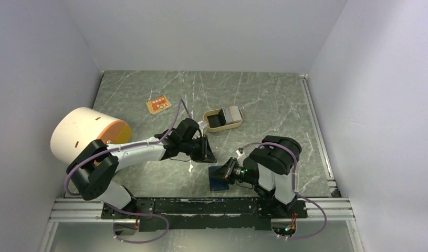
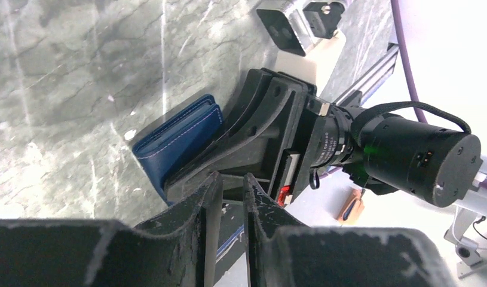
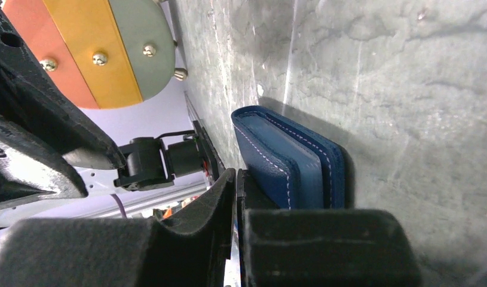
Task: Put the credit cards into the card holder
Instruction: Close the card holder at the center of the board.
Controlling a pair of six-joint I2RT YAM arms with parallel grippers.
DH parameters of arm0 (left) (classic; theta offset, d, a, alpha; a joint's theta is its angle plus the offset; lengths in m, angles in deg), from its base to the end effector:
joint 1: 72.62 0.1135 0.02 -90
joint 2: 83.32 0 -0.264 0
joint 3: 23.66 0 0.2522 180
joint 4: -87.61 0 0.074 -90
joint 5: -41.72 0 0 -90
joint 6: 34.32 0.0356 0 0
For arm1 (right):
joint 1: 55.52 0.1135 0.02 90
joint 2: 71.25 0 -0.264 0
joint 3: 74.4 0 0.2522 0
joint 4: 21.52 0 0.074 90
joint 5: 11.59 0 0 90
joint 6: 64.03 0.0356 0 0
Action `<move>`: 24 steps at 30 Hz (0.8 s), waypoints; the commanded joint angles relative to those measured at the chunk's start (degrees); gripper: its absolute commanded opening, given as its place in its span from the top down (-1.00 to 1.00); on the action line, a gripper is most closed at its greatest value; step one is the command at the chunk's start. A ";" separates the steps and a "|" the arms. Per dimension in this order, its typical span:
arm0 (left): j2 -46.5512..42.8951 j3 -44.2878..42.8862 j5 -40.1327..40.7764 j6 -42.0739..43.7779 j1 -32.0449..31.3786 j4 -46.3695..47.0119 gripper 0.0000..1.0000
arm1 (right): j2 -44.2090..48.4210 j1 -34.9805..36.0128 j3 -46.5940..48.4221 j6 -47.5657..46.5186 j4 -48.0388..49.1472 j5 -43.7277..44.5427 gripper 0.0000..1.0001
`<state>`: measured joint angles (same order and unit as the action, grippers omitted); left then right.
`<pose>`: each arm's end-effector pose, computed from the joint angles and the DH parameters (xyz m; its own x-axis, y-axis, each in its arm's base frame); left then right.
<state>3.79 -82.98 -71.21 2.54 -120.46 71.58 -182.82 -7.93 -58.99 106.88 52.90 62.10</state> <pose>0.1957 -0.2368 0.1856 -0.9760 -0.0200 -0.2170 0.1509 0.6565 -0.7391 0.1211 0.1474 0.0682 -0.9129 0.4058 -0.0440 0.1069 0.3419 0.9336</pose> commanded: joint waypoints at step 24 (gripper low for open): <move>-14.49 3.76 5.93 3.37 6.66 -11.19 0.49 | 38.65 0.92 6.96 -15.30 -53.43 1.77 0.52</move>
<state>-9.70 -80.42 -65.20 4.50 -115.02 61.46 -151.30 -7.28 -55.28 96.34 17.41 62.08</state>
